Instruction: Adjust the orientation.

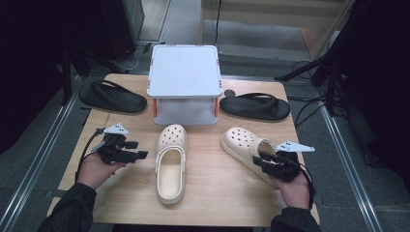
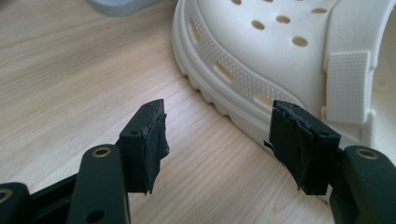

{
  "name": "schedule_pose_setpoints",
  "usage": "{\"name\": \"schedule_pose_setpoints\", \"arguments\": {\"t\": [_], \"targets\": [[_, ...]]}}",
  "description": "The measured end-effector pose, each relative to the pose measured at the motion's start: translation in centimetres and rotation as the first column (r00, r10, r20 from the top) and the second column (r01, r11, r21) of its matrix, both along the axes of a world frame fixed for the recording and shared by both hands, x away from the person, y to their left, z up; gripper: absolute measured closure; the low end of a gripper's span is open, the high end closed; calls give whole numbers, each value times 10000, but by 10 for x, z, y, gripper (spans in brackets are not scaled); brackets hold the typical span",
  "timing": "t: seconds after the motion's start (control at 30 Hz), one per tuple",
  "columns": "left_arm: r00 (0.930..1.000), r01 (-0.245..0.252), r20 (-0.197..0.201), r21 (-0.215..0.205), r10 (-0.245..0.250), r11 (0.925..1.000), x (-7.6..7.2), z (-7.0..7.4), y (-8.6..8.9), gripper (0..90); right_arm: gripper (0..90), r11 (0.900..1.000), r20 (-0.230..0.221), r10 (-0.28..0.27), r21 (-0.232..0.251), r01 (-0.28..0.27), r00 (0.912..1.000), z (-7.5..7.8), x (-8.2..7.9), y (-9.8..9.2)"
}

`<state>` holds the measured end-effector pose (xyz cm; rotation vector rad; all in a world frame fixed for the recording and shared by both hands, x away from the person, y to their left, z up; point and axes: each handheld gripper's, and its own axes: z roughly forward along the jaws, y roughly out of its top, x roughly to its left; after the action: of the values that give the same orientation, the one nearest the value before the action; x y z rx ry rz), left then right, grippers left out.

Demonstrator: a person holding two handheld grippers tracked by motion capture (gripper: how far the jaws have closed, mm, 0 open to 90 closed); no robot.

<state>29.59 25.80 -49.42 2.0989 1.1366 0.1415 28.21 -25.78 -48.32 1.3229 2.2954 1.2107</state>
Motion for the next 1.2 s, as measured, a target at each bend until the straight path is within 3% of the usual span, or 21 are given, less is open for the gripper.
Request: {"name": "schedule_pose_setpoints", "arguments": {"t": [0.07, 0.1, 0.23, 0.3, 0.43, 0.57, 0.67, 1.2], "targets": [[9999, -162, -19, -45, 162, 9999, -4, -1, 3, 368, 653, 9998, -133, 182, -110, -184, 9997, -3, 8, 3], [9997, -224, -15, -33, 224, 9997, -6, -1, 5, 368, 717, 9994, -346, 355, 73, -353, 9988, -4, 15, 5], [9990, -448, -39, -17, 448, 9990, -15, -2, 12, 368, 773, 9984, -648, 528, 233, -514, 9965, -2, 23, 10], [9983, -579, -8, -12, 579, 9983, -19, -2, 15, 368, 780, 9990, -562, 451, 68, -448, 9974, 2, 27, 15], [9964, -848, 68, -37, 848, 9964, -25, -2, 21, 369, 780, 9993, -471, 250, 285, -237, 9986, 11, 32, 22], [9938, -1070, 298, -46, 1071, 9943, -31, 0, 23, 378, 781, 9987, -58, 451, 252, -449, 9990, 20, 33, 39], [9908, -1216, 559, -342, 1234, 9920, -36, 4, 24, 379, 780, 9974, 39, 673, 272, -674, 9977, 23, 35, 51], [9958, -917, 37, -65, 917, 9958, -38, -3, 17, 376, 778, 9911, -274, 1296, -280, -1303, 9912, 17, 41, 110]]}}
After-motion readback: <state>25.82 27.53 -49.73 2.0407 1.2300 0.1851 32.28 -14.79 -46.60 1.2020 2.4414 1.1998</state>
